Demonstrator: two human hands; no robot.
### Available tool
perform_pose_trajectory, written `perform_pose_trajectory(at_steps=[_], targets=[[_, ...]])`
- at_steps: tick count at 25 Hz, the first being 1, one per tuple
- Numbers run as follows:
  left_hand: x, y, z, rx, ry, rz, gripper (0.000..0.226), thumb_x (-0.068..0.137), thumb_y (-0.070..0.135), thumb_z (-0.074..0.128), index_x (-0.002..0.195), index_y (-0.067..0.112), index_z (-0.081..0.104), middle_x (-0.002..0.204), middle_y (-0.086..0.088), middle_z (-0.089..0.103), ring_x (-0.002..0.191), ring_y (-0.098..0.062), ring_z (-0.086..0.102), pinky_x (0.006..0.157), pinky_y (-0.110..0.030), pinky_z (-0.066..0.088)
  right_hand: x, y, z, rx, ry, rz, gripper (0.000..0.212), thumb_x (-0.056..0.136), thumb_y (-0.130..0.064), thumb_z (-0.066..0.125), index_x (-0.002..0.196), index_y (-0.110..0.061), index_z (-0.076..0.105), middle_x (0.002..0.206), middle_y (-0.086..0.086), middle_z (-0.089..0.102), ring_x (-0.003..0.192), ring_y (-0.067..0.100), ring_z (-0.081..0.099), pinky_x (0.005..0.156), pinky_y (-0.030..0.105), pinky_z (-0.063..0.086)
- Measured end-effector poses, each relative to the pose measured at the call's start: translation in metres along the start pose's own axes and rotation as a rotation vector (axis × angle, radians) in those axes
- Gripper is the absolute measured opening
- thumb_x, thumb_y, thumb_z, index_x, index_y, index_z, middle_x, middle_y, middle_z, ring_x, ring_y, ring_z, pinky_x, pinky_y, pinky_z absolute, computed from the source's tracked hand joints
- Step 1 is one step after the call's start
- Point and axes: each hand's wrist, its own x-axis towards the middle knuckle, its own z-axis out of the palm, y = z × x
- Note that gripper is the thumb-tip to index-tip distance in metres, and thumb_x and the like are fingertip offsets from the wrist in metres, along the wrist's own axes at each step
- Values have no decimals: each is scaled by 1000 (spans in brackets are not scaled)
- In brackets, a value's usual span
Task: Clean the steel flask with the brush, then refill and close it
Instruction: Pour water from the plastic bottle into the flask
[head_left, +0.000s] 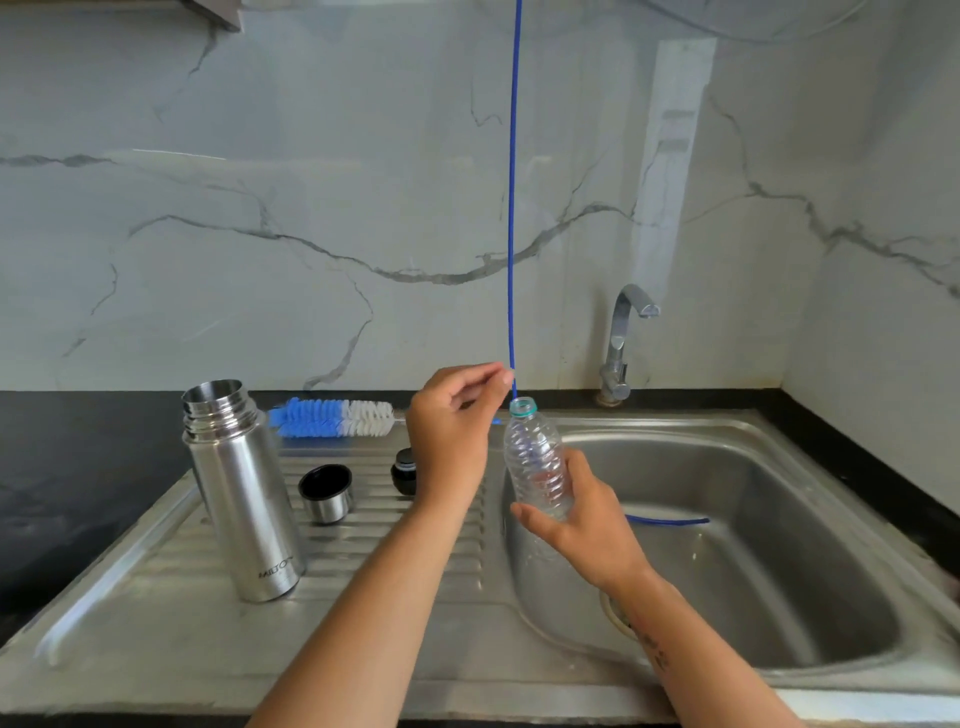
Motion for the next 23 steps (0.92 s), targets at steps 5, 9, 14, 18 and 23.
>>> perform_pose_trajectory(at_steps=[5,9,14,18,23], targets=[[-14,-12,15,47,6,83,11,80,3,85,89,8,82,96,-1,77,86,-6,74,80,-18,56,1,0,-2,9,9,-25,51,79,-50,79,119,-38,51,104,-23,67,95,0,65,81,31,55],[-9,-15,11,108,36,32,9,78,13,89,81,13,81,88,4,78,82,-10,74,83,-30,59,2,-1,-1,0,30,-44,50,77,-47,78,118,-37,51,103,-21,66,93,3,64,78,32,54],[-3,-2,7,210,-61,11,11,80,22,87,81,14,80,75,8,77,75,-11,74,77,-28,59,3,-4,-2,20,58,-57,54,76,-41,79,123,-35,52,106,-19,66,93,4,64,78,28,53],[-5,5,9,181,18,0,17,80,26,88,86,12,81,73,6,77,70,-9,74,74,-29,61,2,-7,-3,21,86,-71,60,75,-44,78,128,-35,51,111,-20,65,97,4,65,80,33,56],[-4,5,10,84,-70,-123,13,83,23,85,92,15,81,81,3,80,79,-12,76,85,-39,62,0,-9,-6,36,114,-61,60,77,-42,78,130,-37,50,114,-22,64,100,3,65,82,36,58]])
